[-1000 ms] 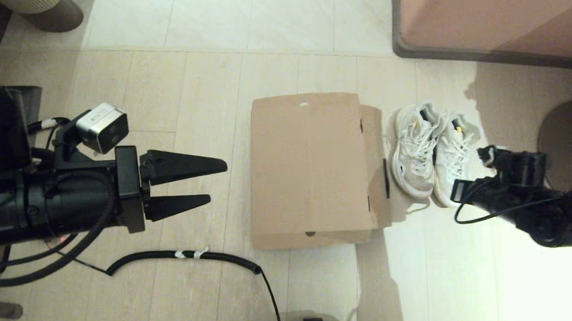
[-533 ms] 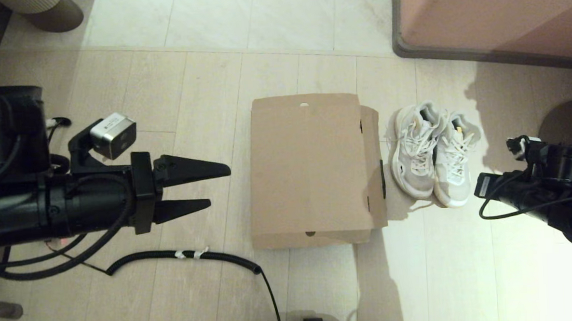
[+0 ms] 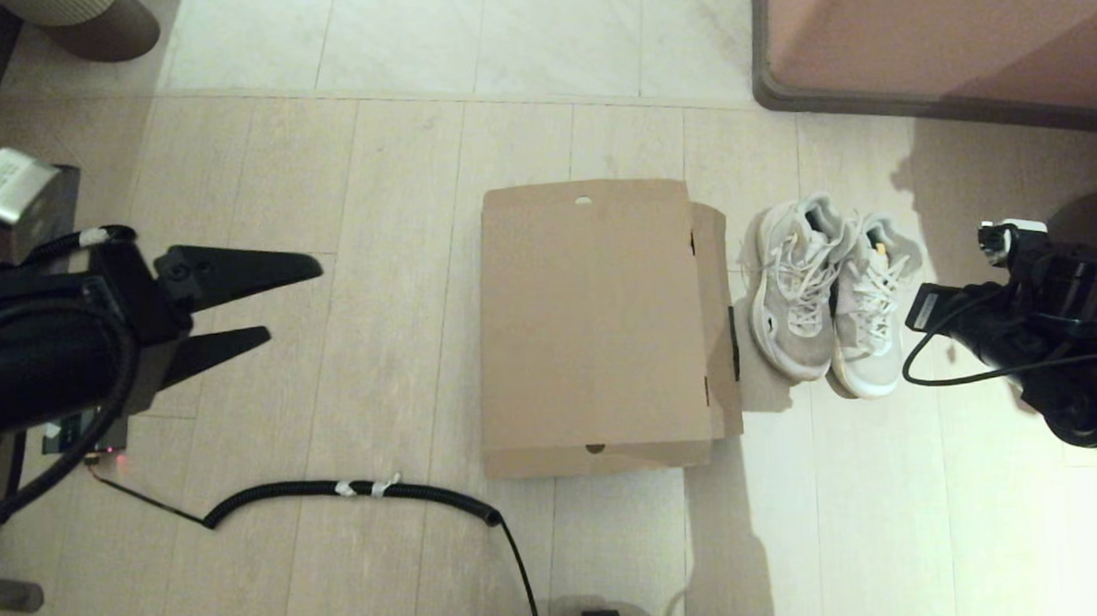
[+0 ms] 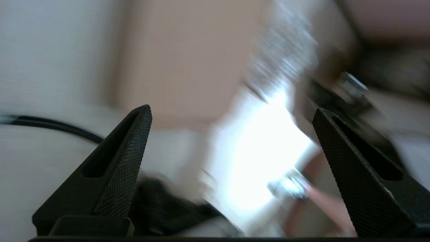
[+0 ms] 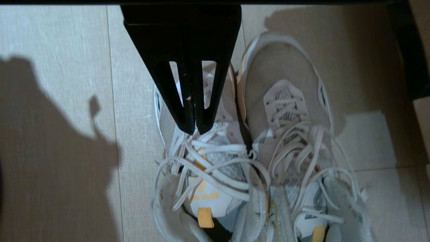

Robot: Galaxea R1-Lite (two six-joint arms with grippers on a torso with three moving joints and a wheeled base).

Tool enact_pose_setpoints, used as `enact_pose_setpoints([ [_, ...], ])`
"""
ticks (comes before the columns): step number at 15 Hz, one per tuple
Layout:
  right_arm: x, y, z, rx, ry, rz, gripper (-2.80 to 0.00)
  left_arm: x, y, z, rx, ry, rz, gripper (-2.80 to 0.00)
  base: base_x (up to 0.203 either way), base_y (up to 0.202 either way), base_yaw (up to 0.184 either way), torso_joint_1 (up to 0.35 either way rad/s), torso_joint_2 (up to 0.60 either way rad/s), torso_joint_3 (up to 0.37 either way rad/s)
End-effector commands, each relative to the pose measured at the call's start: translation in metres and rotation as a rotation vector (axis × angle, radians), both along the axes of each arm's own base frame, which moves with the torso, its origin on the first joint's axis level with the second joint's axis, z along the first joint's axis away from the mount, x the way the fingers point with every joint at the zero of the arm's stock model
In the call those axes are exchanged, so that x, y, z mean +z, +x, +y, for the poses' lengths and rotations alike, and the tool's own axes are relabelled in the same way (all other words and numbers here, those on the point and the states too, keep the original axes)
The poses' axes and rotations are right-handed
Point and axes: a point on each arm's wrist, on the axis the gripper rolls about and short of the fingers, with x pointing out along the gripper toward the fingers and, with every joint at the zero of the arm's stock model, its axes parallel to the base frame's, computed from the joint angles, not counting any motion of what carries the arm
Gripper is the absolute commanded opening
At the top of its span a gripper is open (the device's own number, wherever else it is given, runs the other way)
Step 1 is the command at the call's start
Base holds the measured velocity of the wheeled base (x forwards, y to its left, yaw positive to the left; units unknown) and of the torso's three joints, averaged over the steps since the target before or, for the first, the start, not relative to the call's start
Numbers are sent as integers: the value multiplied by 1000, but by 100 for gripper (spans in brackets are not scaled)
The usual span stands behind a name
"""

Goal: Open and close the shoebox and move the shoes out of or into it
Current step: Close the shoe box, then open the shoe box

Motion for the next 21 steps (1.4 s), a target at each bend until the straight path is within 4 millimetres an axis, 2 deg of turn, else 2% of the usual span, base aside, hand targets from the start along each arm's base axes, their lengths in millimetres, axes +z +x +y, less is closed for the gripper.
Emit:
enact_pose_setpoints([
  [1, 18, -20, 4, 2, -11, -31, -280, 1, -27, 20, 144, 45, -61, 0, 0, 0, 0, 0, 0, 0],
  [3, 43, -62, 12, 6, -26, -76, -280, -16, -61, 32, 270, 162, -100, 0, 0, 0, 0, 0, 0, 0],
  [5, 62, -124, 23, 7, -39, -129, -280, -45, -103, 32, 316, 298, -151, 0, 0, 0, 0, 0, 0, 0],
  [6, 62, -157, 29, 5, -46, -137, -280, -63, -122, 31, 330, 365, -173, 0, 0, 0, 0, 0, 0, 0],
  [9, 36, -250, 45, 1, -82, -117, -280, -137, -160, 29, 388, 572, -138, 0, 0, 0, 0, 0, 0, 0],
  [11, 24, -299, 54, -8, -116, -127, -280, -179, -177, 29, 457, 694, -123, 0, 0, 0, 0, 0, 0, 0],
  [12, 15, -321, 58, -11, -141, -122, -280, -194, -179, 30, 485, 738, -96, 0, 0, 0, 0, 0, 0, 0],
  [13, 4, -341, 61, -15, -167, -132, -280, -198, -180, 31, 521, 784, -78, 0, 0, 0, 0, 0, 0, 0],
  [15, -16, -363, 65, -26, -193, -116, -280, -198, -179, 29, 452, 767, -100, 0, 0, 0, 0, 0, 0, 0],
  [17, -49, -368, 67, 32, -155, 104, -280, -208, -181, 27, 349, 738, -46, 0, 0, 0, 0, 0, 0, 0],
  [18, -60, -368, 67, 80, -131, 208, -280, -209, -181, 27, 338, 734, -43, 0, 0, 0, 0, 0, 0, 0],
  [21, -63, -366, 68, 287, -133, 260, -280, -209, -181, 27, 251, 731, -55, 0, 0, 0, 0, 0, 0, 0],
])
